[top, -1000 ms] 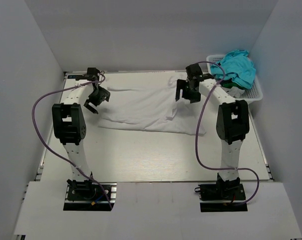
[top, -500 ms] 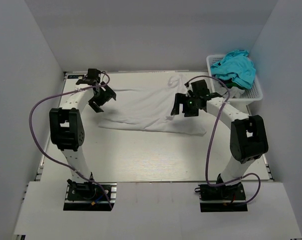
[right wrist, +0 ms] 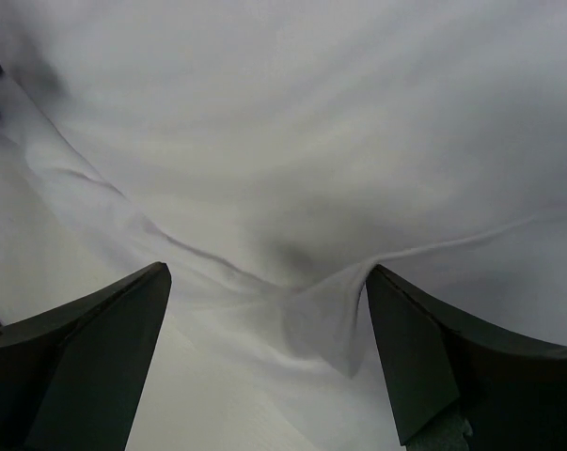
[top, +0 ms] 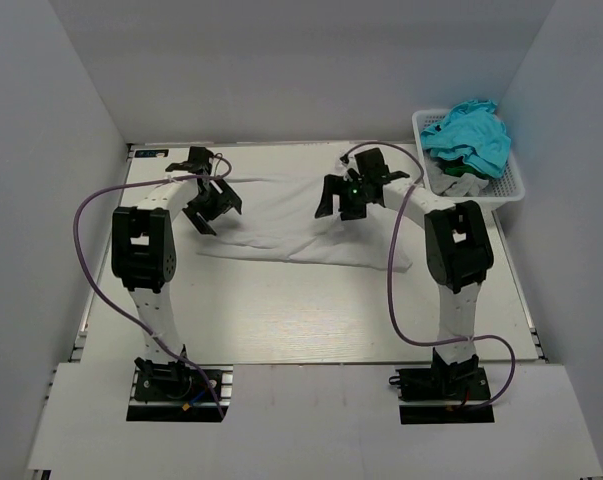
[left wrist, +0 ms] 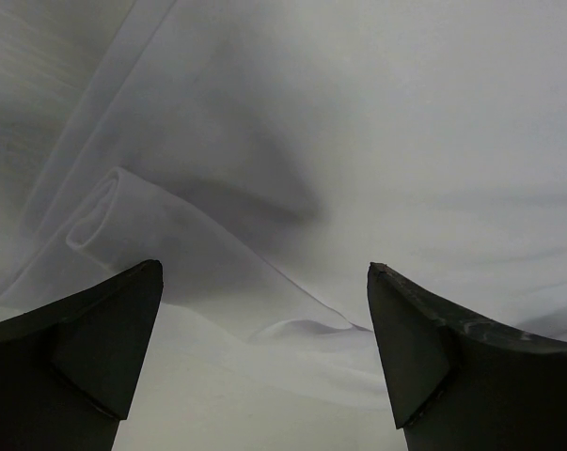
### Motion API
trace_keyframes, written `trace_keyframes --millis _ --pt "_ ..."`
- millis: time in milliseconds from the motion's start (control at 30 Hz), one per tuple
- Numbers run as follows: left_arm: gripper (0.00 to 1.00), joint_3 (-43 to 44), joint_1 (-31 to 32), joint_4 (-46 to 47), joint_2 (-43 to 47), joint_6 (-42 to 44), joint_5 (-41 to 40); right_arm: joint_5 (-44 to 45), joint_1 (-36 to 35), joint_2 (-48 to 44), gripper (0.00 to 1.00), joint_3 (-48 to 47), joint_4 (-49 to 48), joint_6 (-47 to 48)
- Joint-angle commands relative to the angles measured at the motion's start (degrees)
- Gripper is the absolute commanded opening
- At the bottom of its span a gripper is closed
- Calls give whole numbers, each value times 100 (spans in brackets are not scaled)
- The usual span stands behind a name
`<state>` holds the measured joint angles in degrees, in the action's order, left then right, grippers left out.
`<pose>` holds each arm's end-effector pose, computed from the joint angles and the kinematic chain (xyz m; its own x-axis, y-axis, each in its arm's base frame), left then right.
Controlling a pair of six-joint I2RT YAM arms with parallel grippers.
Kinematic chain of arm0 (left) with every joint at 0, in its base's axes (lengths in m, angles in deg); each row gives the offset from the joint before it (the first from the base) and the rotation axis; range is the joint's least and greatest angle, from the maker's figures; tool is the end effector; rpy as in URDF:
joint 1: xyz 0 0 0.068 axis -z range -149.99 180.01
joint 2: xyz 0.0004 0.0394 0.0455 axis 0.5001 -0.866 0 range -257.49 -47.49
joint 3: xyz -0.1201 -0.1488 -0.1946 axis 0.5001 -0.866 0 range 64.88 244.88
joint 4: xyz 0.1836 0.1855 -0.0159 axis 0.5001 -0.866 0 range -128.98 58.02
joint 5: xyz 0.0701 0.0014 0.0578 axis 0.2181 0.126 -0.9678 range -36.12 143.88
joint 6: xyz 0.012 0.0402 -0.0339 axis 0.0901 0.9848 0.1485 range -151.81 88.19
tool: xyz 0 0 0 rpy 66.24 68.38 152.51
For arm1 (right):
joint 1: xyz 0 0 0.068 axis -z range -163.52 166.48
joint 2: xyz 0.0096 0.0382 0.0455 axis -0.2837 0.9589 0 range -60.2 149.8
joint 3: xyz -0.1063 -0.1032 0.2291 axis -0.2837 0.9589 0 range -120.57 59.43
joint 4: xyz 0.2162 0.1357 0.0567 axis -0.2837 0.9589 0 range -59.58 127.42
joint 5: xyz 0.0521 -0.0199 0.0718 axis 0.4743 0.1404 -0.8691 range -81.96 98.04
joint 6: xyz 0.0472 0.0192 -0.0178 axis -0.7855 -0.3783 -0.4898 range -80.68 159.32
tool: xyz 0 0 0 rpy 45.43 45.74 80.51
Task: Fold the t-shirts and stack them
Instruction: Fold the flattened tshirt in 1/3 of the way
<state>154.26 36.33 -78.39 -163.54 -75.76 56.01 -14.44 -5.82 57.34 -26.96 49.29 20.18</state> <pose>0.4111 -0.0468 0.1895 -0.7685 -0.6126 -0.1848 -0.5729 0.7873 -0.2277 0.4125 0.1840 0.1902 -0.8593 -0.0250 -0.5109 -0.3135 0.8149 0.4875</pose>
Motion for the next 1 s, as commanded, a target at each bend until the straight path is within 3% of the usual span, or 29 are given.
trace_keyframes --millis 0,167,300,533,733,967 --pt "100 18 -18 -114 109 44 -108 -169 -11 120 90 -615 -497 -292" --pt "100 70 -18 -237 56 44 -160 270 24 393 90 -1116 -262 -810" --pt "100 202 -18 -237 56 44 -265 1060 24 16 90 -951 178 -592" --pt "100 194 -18 -87 109 149 -64 2678 77 -1538 90 789 108 -521" --pt "100 -202 -18 361 109 149 243 2548 244 -2174 90 2230 2 -714" --pt "100 -763 -18 300 -49 -35 68 1853 595 -1919 90 2768 -156 -889"
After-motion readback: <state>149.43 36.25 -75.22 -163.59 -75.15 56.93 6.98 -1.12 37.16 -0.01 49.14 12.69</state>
